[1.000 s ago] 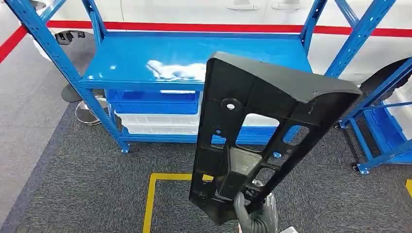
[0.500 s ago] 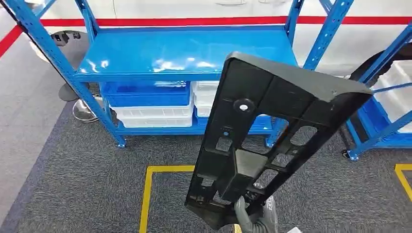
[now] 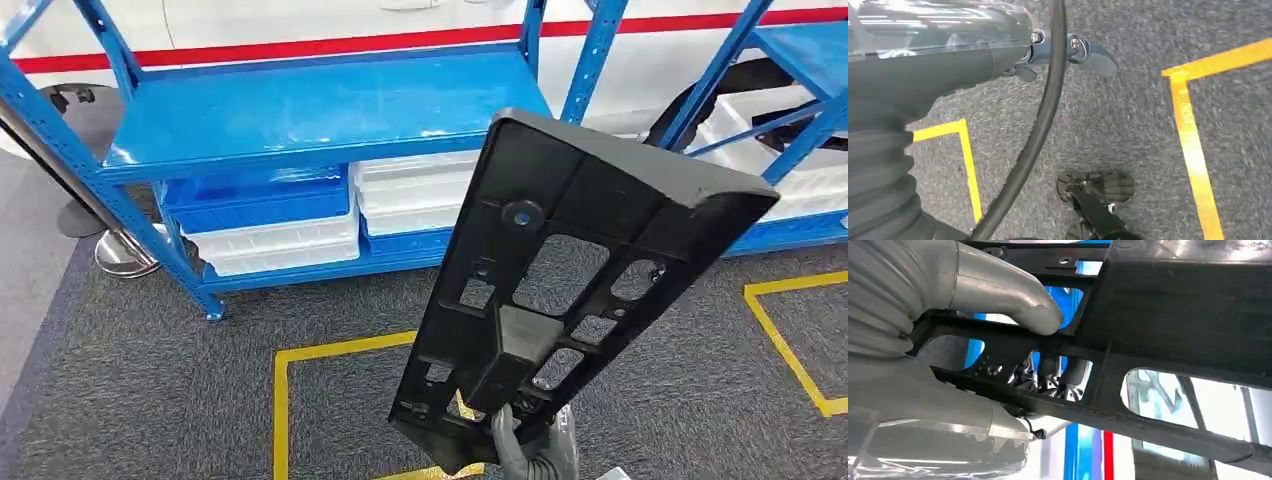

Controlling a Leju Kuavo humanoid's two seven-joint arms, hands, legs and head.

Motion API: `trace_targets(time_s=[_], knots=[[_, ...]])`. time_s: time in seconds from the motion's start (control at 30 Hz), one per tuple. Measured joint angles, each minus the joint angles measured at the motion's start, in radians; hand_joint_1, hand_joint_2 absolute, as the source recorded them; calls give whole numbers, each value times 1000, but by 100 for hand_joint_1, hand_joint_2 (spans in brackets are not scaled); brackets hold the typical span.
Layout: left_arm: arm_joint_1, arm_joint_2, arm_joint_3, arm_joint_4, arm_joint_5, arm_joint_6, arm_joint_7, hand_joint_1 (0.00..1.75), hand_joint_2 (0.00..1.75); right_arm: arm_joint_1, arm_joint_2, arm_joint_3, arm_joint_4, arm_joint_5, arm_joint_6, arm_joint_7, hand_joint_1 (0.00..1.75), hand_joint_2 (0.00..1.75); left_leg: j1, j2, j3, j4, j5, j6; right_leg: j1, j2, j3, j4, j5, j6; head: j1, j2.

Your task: Take the parts from the cabinet and place them on the table.

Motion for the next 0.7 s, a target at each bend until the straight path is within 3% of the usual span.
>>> trace_targets(time_s=[0.03, 0.1, 0.17, 0.2, 0.23, 0.3, 0.33, 0.37, 0.4, 0.47, 0.5, 0.53, 0.6, 0.63, 0.67, 0.7], knots=[[0, 0, 2, 0, 0, 0, 0, 0, 175, 4, 0, -1, 0, -3, 0, -1, 175, 175, -6, 7, -7, 10, -4, -7, 5, 14, -4, -3, 10, -12, 0, 0], [-5, -2, 7, 0, 0, 1, 0, 0, 175, 9, 0, -6, 0, -7, -1, -1, 175, 175, -6, 19, -3, 7, 1, -18, 12, 28, -14, 6, 10, -21, 0, 0], [-8, -2, 10, 0, 0, 1, 0, 0, 175, 13, 0, -9, 0, -7, -1, -2, 175, 175, -5, 23, -8, 10, -9, -27, 1, 46, -15, -4, 18, -35, 0, 0], [-8, -4, 11, 0, 0, 1, 0, 0, 175, 14, 0, -11, 0, -7, -1, -3, 175, 175, 0, -21, -14, 34, -31, -33, 0, 53, -16, -6, 20, -40, 0, 0], [-7, -6, 11, 0, 0, 0, 0, 0, 175, 12, 1, -11, 0, -7, 0, -3, 175, 175, 2, -50, -40, 95, -70, -35, -1, 59, -20, -5, 22, -47, 0, 0], [-2, -6, 12, 0, 2, 1, 0, 0, 175, 16, 2, -14, 0, -7, -1, -5, 175, 175, 3, -72, -117, 258, -141, -39, 2, 80, -25, -4, 24, -50, 0, 0], [1, -6, 13, 0, 2, 1, 0, 0, 175, 18, 3, -18, 0, -6, -1, -7, 175, 175, 3, -75, -147, 318, -153, -40, 3, 91, -27, -2, 25, -51, 0, 0], [3, -6, 13, 0, 2, 1, 0, 0, 175, 22, 6, -21, 0, -6, -1, -7, 175, 175, 3, -75, -153, 325, -136, -40, 3, 104, -28, 1, 25, -50, 0, 0], [3, -6, 14, 0, 2, 1, -2, 0, 175, 25, 8, -24, 0, -3, -1, -7, 175, 175, 3, -76, -136, 282, -98, -38, 2, 117, -29, 5, 25, -50, 0, 0], [2, -6, 15, 0, 2, 1, -3, 0, 175, 29, 15, -27, -4, 3, -2, -6, 175, 175, 5, -96, -63, 117, -3, -32, 2, 143, -29, 11, 25, -49, 0, 0], [3, -5, 17, 0, 2, 1, -3, 0, 175, 31, 17, -31, -7, 5, -2, -6, 175, 175, 9, -141, -37, 55, 6, -27, 1, 154, -32, 13, 25, -46, 0, 0], [4, -6, 20, 0, 2, 0, -5, 0, 175, 31, 19, -34, -10, 6, -2, -6, 175, 175, 10, -167, -32, 33, 0, -26, 7, 165, -39, 21, 26, -37, 0, 0], [-2, -6, 21, 0, 3, 0, -6, 0, 175, 35, 22, -41, -11, 9, -1, -5, 175, 175, 4, -149, -37, 35, -4, -21, -1, 185, -51, 15, 35, -21, 0, 0], [-2, -6, 21, 0, 3, 0, -7, 0, 175, 40, 23, -44, -12, 9, -1, -5, 175, 175, 2, -138, -35, 33, 1, -13, -3, 197, -52, 12, 42, -11, 0, 0], [-2, -8, 21, 0, 3, 0, -8, 0, 175, 43, 23, -48, -14, 10, -1, -4, 175, 175, 13, -124, -33, 19, 10, -2, 1, 204, -55, 13, 43, -6, 0, 0], [-3, -8, 21, 0, 3, 0, -8, 0, 175, 47, 23, -51, -16, 11, -2, -4, 175, 175, 12, -109, -31, 14, 16, 4, 2, 152, -65, 33, 25, -6, 0, 0]])
